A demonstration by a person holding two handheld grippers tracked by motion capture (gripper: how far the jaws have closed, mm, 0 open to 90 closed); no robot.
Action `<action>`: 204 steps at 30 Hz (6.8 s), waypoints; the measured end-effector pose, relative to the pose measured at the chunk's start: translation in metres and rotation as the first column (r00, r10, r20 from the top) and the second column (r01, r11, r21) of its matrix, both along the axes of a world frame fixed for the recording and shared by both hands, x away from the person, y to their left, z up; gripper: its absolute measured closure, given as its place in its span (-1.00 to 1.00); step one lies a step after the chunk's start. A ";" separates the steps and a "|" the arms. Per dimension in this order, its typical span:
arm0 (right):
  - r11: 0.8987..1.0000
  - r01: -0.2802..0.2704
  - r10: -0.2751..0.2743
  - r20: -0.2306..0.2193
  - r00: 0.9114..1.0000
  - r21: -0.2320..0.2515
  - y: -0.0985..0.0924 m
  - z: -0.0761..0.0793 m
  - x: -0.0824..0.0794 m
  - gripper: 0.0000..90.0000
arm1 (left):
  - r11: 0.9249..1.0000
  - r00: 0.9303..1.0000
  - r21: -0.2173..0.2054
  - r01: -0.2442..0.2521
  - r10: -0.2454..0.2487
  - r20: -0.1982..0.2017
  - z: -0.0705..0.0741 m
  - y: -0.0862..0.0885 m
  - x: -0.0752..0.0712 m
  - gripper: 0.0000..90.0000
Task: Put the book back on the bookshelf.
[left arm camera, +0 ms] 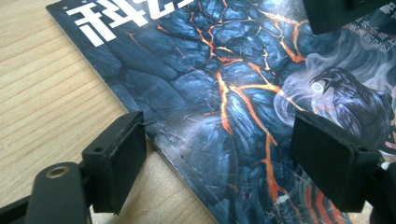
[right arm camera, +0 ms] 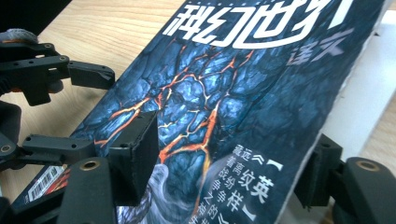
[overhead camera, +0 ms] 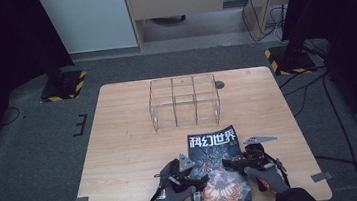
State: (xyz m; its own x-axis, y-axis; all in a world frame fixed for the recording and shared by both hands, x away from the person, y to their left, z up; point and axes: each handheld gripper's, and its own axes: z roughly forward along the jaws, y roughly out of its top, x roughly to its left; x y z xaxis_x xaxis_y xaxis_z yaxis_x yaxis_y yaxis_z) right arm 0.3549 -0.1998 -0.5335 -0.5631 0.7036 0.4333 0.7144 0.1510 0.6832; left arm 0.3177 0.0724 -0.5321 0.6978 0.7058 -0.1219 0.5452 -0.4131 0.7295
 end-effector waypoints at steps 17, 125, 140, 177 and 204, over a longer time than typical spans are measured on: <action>0.989 0.031 -0.024 0.052 0.998 -0.145 0.008 0.008 -0.003 0.46 | 0.999 1.000 -0.031 -0.012 0.011 -0.027 0.001 0.005 0.004 -0.53; 0.987 -0.116 0.081 0.273 0.958 0.114 0.009 0.063 -0.015 0.76 | 0.941 0.995 -0.337 0.020 0.013 0.096 0.075 0.023 0.004 0.62; 0.985 -0.083 0.018 0.390 0.920 0.149 0.023 0.082 0.007 0.63 | 0.949 0.971 -0.314 0.037 0.041 0.237 0.107 0.029 0.005 0.76; 0.989 0.141 -0.146 0.453 0.879 0.045 0.005 0.079 0.012 -0.44 | 0.968 0.929 -0.250 -0.016 0.107 0.353 0.146 0.037 -0.008 0.82; 0.900 0.328 -0.203 0.390 0.898 -0.287 -0.028 0.038 0.018 -0.61 | 0.913 0.861 -0.359 -0.193 0.333 0.385 0.185 0.107 -0.007 0.82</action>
